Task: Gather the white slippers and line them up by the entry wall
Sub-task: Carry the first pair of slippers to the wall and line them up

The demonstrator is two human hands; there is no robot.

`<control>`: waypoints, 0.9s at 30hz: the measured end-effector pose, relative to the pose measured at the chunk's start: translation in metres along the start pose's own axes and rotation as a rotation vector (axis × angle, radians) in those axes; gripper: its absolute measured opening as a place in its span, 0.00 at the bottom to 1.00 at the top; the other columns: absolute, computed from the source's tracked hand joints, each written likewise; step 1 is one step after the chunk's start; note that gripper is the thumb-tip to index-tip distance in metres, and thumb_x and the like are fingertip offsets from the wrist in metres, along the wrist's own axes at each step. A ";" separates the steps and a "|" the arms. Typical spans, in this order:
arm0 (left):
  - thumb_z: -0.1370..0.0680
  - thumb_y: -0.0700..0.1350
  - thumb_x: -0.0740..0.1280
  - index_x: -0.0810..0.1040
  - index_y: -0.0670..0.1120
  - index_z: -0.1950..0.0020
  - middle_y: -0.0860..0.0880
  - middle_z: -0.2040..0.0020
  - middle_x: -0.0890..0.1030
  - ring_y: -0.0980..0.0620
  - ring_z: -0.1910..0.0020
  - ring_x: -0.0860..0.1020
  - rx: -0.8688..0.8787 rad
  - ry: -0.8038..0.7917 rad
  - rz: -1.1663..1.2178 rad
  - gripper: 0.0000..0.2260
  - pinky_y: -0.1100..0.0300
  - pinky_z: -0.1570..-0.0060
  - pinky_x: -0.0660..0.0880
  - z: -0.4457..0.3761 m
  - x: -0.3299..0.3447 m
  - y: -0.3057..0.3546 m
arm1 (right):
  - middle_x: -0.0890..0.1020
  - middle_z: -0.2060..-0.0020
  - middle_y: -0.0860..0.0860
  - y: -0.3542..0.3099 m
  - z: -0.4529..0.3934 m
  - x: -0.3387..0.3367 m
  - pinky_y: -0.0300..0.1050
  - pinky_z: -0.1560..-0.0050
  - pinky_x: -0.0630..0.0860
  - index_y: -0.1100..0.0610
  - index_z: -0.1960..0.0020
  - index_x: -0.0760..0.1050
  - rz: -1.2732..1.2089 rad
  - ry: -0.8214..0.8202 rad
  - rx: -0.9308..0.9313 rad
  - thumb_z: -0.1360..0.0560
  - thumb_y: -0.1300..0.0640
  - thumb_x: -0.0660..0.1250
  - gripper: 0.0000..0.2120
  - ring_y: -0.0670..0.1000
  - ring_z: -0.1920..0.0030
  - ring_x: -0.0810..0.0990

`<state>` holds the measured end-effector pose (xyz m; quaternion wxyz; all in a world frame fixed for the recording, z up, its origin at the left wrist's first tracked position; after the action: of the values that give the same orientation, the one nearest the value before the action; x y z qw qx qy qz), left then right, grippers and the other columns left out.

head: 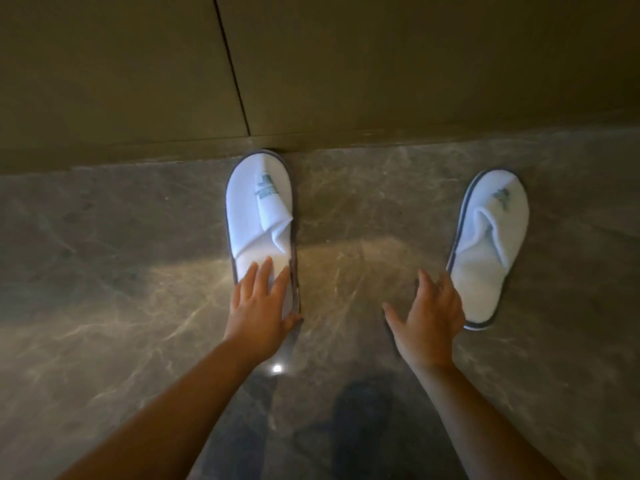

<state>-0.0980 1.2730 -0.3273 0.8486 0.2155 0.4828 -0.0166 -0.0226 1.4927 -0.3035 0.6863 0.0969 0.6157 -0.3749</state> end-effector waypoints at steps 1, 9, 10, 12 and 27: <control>0.26 0.56 0.60 0.47 0.50 0.28 0.44 0.24 0.46 0.43 0.26 0.44 -0.012 0.009 -0.006 0.33 0.49 0.28 0.46 0.000 0.001 0.002 | 0.58 0.29 0.63 0.014 -0.004 -0.005 0.62 0.31 0.55 0.56 0.31 0.58 0.028 0.019 0.049 0.33 0.48 0.70 0.37 0.63 0.29 0.56; 0.28 0.56 0.63 0.51 0.50 0.28 0.42 0.24 0.49 0.42 0.26 0.47 -0.049 0.049 -0.031 0.33 0.48 0.28 0.49 -0.002 0.001 0.002 | 0.53 0.29 0.69 0.081 -0.028 -0.014 0.62 0.32 0.58 0.58 0.30 0.53 -0.104 0.084 0.362 0.34 0.46 0.71 0.41 0.68 0.30 0.55; 0.28 0.56 0.63 0.50 0.50 0.28 0.43 0.24 0.49 0.42 0.26 0.46 -0.051 0.040 -0.037 0.33 0.48 0.28 0.48 -0.001 0.002 0.003 | 0.55 0.30 0.69 0.083 -0.030 -0.012 0.62 0.32 0.59 0.59 0.31 0.53 -0.126 0.079 0.365 0.34 0.47 0.71 0.40 0.68 0.31 0.57; 0.27 0.56 0.62 0.49 0.50 0.28 0.43 0.24 0.48 0.42 0.26 0.45 -0.052 0.028 -0.049 0.33 0.48 0.28 0.48 -0.002 0.003 0.004 | 0.61 0.32 0.68 0.084 -0.032 -0.012 0.60 0.34 0.62 0.60 0.32 0.56 -0.161 0.090 0.348 0.34 0.49 0.72 0.38 0.67 0.33 0.61; 0.28 0.61 0.59 0.45 0.53 0.28 0.46 0.24 0.45 0.44 0.26 0.44 -0.006 -0.030 -0.143 0.35 0.46 0.28 0.51 -0.001 0.004 -0.006 | 0.60 0.31 0.61 -0.016 0.011 0.031 0.60 0.35 0.65 0.55 0.31 0.58 -0.328 -0.064 -0.080 0.38 0.54 0.75 0.41 0.61 0.33 0.58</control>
<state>-0.0982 1.2690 -0.3329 0.8530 0.1777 0.4843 -0.0791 -0.0253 1.4620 -0.3244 0.6386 -0.0443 0.6153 -0.4601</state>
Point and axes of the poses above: each hand's wrist, its own z-axis away from the middle knuckle, its own x-axis out of the palm, y = z × x, the point moved 8 cm from there along -z, towards the middle knuckle
